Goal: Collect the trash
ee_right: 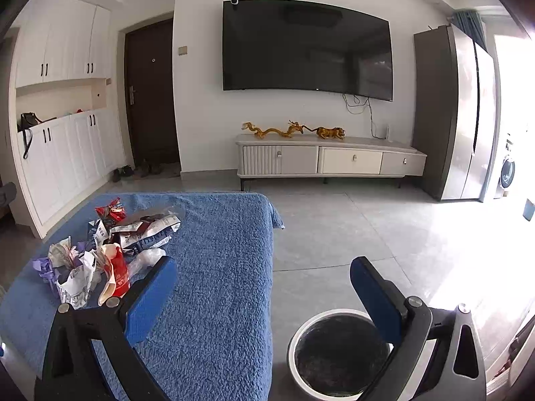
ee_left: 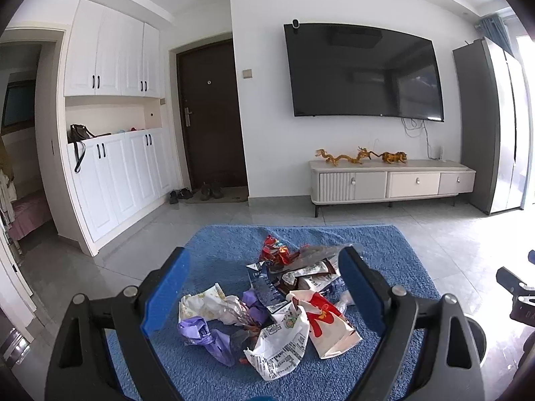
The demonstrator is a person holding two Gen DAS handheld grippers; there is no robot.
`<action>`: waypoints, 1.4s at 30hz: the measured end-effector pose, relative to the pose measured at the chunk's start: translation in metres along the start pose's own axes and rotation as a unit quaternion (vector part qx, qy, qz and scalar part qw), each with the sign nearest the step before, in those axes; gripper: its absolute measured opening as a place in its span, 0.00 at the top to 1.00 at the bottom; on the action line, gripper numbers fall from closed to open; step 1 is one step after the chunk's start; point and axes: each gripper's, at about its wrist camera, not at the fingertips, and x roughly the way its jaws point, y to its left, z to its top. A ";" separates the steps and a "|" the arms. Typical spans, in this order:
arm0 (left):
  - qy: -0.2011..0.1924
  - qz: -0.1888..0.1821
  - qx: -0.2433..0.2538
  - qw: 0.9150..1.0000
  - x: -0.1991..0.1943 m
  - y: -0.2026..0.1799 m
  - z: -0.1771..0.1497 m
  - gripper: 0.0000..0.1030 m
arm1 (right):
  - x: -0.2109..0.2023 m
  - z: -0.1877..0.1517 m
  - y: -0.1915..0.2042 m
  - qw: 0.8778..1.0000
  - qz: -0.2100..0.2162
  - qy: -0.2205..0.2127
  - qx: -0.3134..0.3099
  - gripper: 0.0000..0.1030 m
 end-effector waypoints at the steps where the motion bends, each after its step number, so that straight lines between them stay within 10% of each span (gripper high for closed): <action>1: 0.003 -0.002 0.001 1.000 0.003 0.001 0.001 0.13 | 0.001 0.002 0.002 1.000 -0.001 -0.001 -0.002 0.00; 42: 0.048 -0.026 -0.015 0.998 0.067 0.018 0.005 0.13 | 0.048 0.007 0.014 1.000 -0.026 0.008 -0.005 0.00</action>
